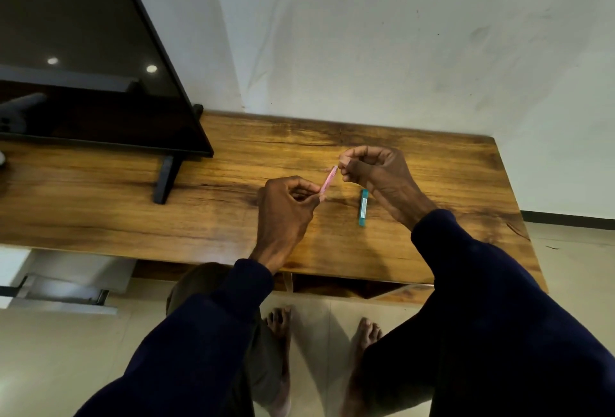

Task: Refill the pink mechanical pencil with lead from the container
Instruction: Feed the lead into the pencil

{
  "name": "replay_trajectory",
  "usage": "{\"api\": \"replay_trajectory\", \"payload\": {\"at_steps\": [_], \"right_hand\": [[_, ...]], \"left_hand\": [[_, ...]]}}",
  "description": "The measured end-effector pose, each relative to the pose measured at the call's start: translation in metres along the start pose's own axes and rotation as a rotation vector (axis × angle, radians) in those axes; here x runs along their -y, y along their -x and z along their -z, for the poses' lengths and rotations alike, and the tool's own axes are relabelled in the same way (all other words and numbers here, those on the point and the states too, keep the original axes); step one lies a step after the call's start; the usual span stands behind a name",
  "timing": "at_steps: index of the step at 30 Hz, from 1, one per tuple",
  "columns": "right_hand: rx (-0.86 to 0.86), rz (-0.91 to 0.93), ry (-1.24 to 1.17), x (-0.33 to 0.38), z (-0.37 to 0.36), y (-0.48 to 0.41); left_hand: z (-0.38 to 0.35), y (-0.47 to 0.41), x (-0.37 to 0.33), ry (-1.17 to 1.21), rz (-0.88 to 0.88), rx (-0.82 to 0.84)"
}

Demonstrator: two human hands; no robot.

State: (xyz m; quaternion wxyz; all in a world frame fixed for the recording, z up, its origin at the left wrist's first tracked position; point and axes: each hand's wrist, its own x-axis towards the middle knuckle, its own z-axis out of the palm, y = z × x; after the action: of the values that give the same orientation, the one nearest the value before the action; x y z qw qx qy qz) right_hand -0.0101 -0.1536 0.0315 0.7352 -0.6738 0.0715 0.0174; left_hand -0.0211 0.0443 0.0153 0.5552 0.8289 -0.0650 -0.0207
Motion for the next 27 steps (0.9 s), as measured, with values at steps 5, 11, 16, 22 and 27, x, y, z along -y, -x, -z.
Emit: {"api": "replay_trajectory", "payload": {"at_steps": [5,11,16,22,27], "right_hand": [[0.012,0.039,0.027,0.003,0.000,0.002],[0.014,0.082,0.110,0.005,-0.002,0.002],[-0.008,0.084,0.157,0.008,-0.002,0.003],[-0.014,0.114,0.232,0.012,-0.003,0.004],[-0.014,0.116,0.335,0.017,-0.002,0.001]], "left_hand": [[0.002,0.001,-0.001,0.010,-0.027,0.004],[0.002,0.001,-0.001,0.031,-0.026,0.007],[0.002,0.002,0.000,0.037,-0.018,-0.001],[0.002,0.001,-0.001,0.027,-0.016,0.001],[0.003,0.001,-0.002,0.009,-0.024,-0.010]]}}
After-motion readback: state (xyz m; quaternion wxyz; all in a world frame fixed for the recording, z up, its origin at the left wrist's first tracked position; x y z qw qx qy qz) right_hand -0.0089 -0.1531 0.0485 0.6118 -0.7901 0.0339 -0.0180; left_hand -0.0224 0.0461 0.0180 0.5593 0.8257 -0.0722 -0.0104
